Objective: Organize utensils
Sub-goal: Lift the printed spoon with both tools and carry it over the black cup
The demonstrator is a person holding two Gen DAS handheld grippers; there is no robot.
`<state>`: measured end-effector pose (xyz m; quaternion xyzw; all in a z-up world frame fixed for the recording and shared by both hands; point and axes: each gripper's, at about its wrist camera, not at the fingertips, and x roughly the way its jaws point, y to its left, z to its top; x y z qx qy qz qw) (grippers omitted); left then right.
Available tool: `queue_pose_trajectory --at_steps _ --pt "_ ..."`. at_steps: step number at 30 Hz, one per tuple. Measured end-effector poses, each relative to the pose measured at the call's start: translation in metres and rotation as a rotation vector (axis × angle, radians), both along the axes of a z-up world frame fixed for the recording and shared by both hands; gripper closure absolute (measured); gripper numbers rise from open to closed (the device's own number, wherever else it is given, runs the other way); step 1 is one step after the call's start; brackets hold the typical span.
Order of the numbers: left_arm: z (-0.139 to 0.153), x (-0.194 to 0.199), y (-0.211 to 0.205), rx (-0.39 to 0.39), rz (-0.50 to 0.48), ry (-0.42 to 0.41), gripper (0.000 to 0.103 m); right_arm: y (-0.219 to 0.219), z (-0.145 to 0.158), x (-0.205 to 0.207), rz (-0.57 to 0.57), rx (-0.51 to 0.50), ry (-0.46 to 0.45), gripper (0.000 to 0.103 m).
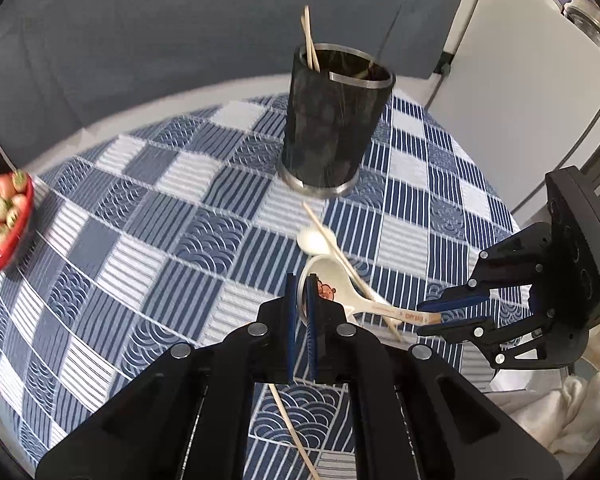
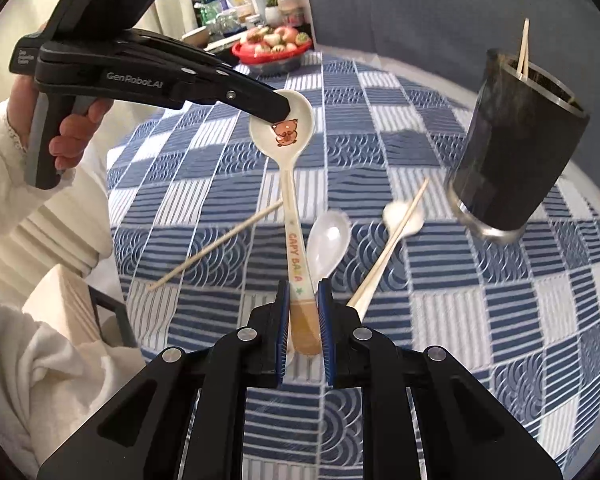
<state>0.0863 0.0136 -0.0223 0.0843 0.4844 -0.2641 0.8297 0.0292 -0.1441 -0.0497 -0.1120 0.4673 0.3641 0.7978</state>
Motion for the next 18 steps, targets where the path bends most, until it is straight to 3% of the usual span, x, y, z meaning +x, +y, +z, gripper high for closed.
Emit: queue_pose_trajectory --at_steps 18 --pt "0.104 0.052 -0.024 0.024 0.006 -0.202 0.098 -0.018 0.078 0.074 -0.006 0.019 -0.203 0.089"
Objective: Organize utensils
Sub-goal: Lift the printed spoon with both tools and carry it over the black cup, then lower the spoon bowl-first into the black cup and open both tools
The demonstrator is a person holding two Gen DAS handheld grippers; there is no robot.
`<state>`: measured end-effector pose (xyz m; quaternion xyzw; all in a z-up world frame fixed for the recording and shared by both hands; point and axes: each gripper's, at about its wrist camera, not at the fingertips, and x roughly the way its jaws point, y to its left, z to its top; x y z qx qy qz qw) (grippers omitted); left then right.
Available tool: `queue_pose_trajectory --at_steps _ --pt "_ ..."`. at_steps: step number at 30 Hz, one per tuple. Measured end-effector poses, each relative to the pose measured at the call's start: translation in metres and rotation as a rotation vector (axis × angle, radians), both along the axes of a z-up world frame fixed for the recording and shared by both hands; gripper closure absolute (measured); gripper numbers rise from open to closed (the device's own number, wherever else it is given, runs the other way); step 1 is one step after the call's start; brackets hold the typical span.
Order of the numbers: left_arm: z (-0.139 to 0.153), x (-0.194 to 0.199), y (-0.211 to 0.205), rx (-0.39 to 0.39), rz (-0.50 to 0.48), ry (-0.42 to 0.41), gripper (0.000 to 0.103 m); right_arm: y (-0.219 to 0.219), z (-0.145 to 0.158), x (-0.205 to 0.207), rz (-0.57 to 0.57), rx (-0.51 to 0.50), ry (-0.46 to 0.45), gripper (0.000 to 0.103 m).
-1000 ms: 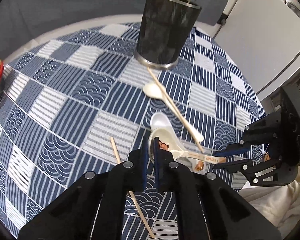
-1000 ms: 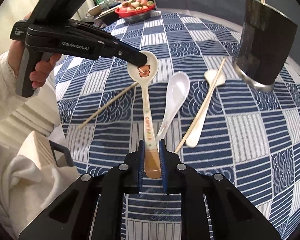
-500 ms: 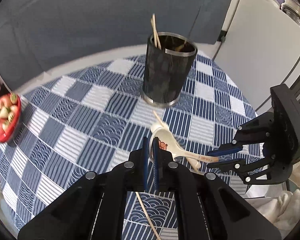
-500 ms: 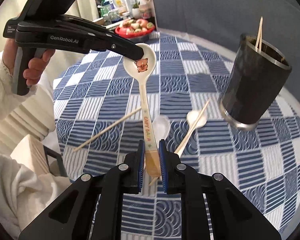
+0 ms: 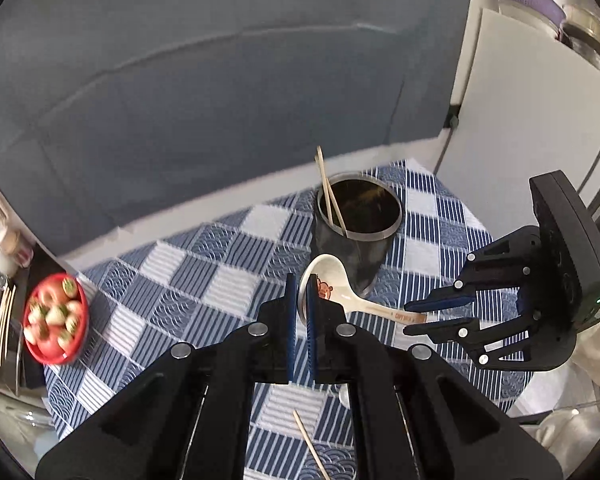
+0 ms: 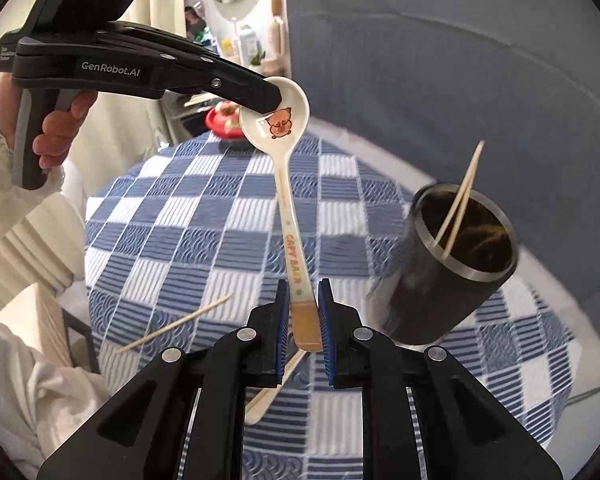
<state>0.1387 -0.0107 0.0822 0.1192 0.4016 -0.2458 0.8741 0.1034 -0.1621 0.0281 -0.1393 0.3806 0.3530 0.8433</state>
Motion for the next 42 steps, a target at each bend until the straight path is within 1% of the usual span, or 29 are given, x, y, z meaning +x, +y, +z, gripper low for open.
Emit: queue_pose_trajectory --at_steps 5,9,13,18,22,25,29,35,37,42 --pt "0.028 0.019 -0.005 0.004 -0.002 -0.057 0.098 -0.005 0.025 0.022 -0.011 0.002 -0.061 0.089" --pt "0.044 0.035 -0.009 -0.003 -0.001 -0.086 0.098 -0.009 0.038 0.038 -0.023 0.013 -0.093 0.089" --pt "0.054 0.050 -0.018 -0.001 -0.006 -0.105 0.098 -0.013 0.046 0.053 -0.036 0.020 -0.112 0.089" --pt "0.058 0.065 -0.026 0.002 -0.020 -0.112 0.098 -0.023 0.046 0.067 -0.060 0.040 -0.119 0.088" --pt "0.055 0.073 -0.034 0.014 -0.023 -0.118 0.098 -0.028 0.040 0.079 -0.088 0.042 -0.117 0.087" --pt "0.048 0.081 -0.038 -0.004 -0.029 -0.100 0.097 -0.027 0.030 0.087 -0.102 0.033 -0.100 0.088" --pt "0.036 0.087 -0.044 0.014 -0.037 -0.085 0.097 -0.025 0.017 0.093 -0.115 0.017 -0.076 0.088" --pt "0.020 0.096 -0.049 0.019 -0.045 -0.054 0.096 -0.027 -0.001 0.098 -0.139 0.006 -0.037 0.088" --pt "0.018 0.098 -0.049 0.013 -0.045 -0.045 0.096 -0.029 -0.003 0.100 -0.145 0.011 -0.030 0.088" --pt "0.015 0.101 -0.056 0.031 -0.061 -0.042 0.096 -0.029 -0.009 0.103 -0.153 0.015 -0.019 0.088"
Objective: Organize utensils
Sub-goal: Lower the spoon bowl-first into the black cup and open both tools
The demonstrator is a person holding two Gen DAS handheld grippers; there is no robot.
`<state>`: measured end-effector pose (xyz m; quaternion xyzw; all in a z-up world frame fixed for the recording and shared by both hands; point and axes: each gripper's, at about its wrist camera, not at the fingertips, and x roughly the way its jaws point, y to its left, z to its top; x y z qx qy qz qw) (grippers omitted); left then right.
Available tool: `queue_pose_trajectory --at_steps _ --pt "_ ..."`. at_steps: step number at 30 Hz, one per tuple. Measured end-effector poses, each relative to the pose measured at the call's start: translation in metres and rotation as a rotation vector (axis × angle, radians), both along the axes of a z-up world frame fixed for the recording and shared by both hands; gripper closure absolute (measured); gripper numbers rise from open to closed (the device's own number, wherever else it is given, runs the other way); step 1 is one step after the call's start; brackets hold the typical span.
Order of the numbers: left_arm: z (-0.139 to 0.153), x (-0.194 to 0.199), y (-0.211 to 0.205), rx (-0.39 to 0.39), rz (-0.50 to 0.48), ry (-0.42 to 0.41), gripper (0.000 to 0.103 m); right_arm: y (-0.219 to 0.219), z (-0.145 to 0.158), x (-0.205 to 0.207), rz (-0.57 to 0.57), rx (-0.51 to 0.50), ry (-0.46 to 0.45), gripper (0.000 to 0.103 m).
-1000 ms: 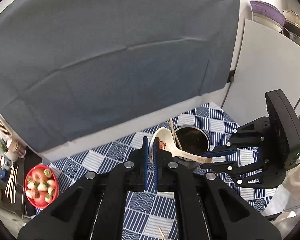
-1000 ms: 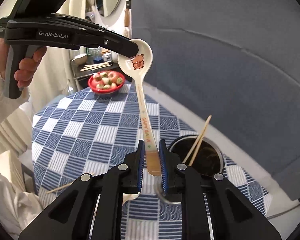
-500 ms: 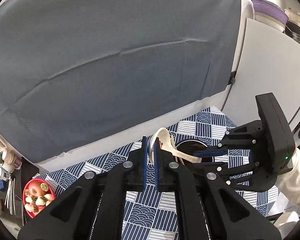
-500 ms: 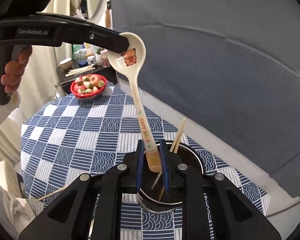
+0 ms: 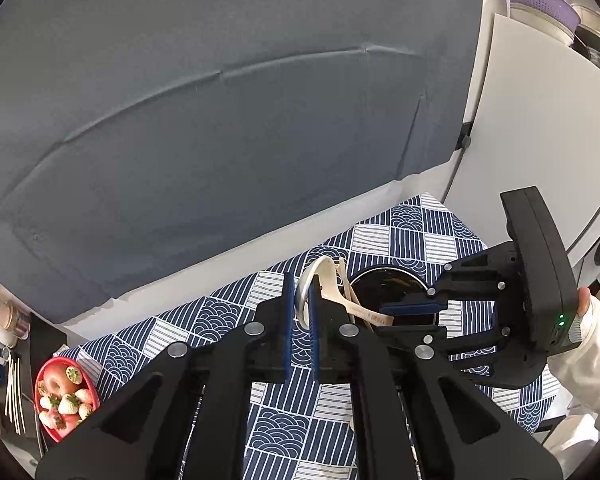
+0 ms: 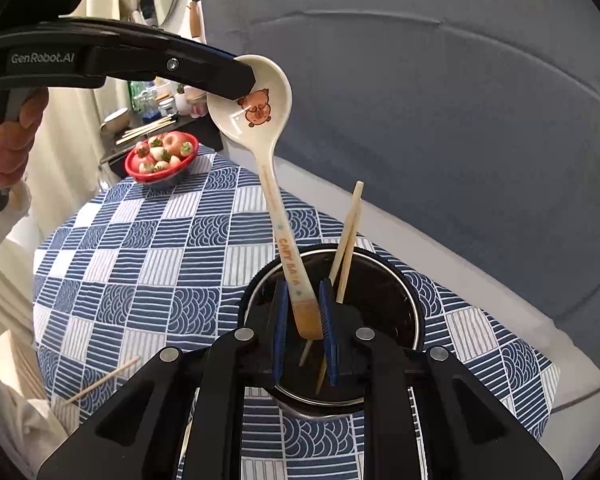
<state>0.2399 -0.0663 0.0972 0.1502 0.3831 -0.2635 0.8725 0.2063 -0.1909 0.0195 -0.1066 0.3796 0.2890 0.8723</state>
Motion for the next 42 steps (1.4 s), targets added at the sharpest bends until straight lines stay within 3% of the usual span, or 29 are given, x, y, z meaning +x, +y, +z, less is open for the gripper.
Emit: queue_pose_trajectory --at_steps 7,24,27,28,29,30,34,35,39,42 --pt "-0.005 0.005 -0.011 0.023 -0.018 0.007 0.095 -0.001 -0.008 0.006 -0.009 0.002 0.020 0.088" --pt "-0.017 0.012 -0.012 -0.002 -0.014 0.051 0.095 -0.003 -0.021 0.010 -0.008 -0.006 0.035 0.088" --pt "-0.017 0.012 -0.008 -0.026 -0.003 0.052 0.094 -0.002 -0.023 0.008 -0.025 -0.031 0.018 0.083" --pt "-0.015 0.011 -0.006 -0.032 0.006 0.046 0.092 -0.003 -0.022 0.006 -0.031 -0.029 0.009 0.071" --pt "-0.013 0.009 -0.002 -0.042 0.018 0.036 0.081 -0.005 -0.020 0.003 -0.035 -0.018 -0.002 0.061" --pt "-0.011 0.009 0.000 -0.046 0.025 0.029 0.065 -0.007 -0.018 0.001 -0.045 -0.012 -0.016 0.043" --pt "-0.006 0.004 0.013 -0.059 0.069 0.001 0.037 -0.014 -0.009 -0.006 -0.068 -0.010 -0.049 0.033" --pt "-0.006 0.002 0.016 -0.059 0.086 -0.009 0.026 -0.014 -0.008 -0.008 -0.074 -0.019 -0.059 0.031" --pt "-0.010 -0.003 0.026 -0.066 0.130 -0.013 0.012 -0.015 -0.005 -0.017 -0.093 -0.043 -0.089 0.019" --pt "-0.015 -0.007 0.032 -0.064 0.147 -0.002 0.009 -0.017 -0.004 -0.024 -0.107 -0.055 -0.102 0.017"
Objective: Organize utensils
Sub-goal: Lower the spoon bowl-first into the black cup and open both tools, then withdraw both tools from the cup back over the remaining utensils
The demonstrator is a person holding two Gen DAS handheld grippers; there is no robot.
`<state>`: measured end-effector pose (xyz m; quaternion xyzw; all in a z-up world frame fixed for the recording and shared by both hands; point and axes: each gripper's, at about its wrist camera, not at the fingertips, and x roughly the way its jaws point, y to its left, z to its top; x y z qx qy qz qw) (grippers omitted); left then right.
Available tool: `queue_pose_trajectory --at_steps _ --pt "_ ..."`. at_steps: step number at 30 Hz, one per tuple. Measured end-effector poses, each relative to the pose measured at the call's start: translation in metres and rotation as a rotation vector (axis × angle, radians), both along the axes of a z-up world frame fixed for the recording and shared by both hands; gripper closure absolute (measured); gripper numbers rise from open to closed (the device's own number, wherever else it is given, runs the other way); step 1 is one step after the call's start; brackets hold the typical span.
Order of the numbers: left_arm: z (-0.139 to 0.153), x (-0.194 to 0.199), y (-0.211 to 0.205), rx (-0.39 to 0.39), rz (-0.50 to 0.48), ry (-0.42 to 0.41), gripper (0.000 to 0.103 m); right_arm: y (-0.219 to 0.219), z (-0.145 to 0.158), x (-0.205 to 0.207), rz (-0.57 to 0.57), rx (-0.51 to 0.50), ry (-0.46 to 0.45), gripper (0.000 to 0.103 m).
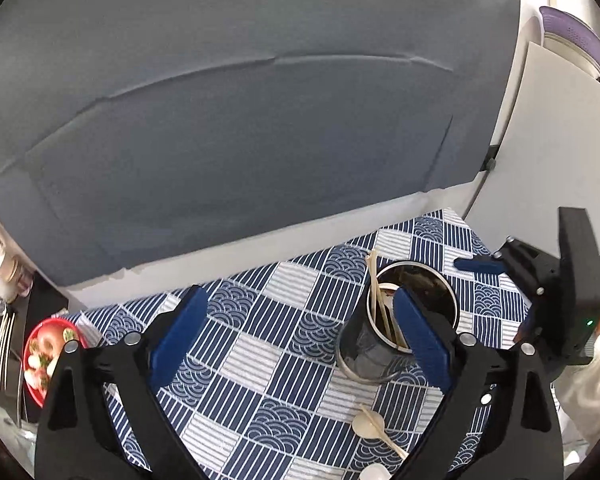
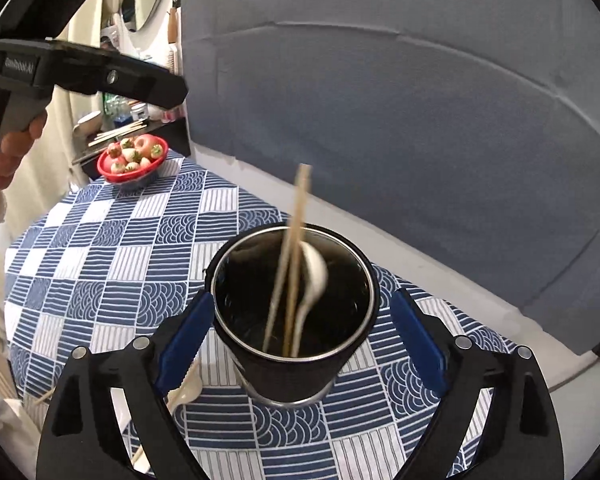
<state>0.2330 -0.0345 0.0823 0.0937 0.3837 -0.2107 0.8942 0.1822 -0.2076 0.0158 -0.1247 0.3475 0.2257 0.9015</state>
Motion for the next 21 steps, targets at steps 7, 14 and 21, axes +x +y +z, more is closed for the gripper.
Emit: queue_pose_trajectory --at_steps 7,14,21 --pt "-0.010 -0.013 0.014 -0.016 0.030 0.031 0.008 -0.001 -0.001 -0.016 -0.014 -0.010 0.012 0.017" --pt "-0.021 -0.031 0.025 -0.003 0.058 0.049 0.008 0.004 -0.002 -0.035 -0.007 -0.015 0.027 0.017" --pt "-0.037 -0.058 0.039 -0.014 0.082 0.083 0.008 0.013 -0.006 -0.059 0.005 -0.035 0.048 0.017"
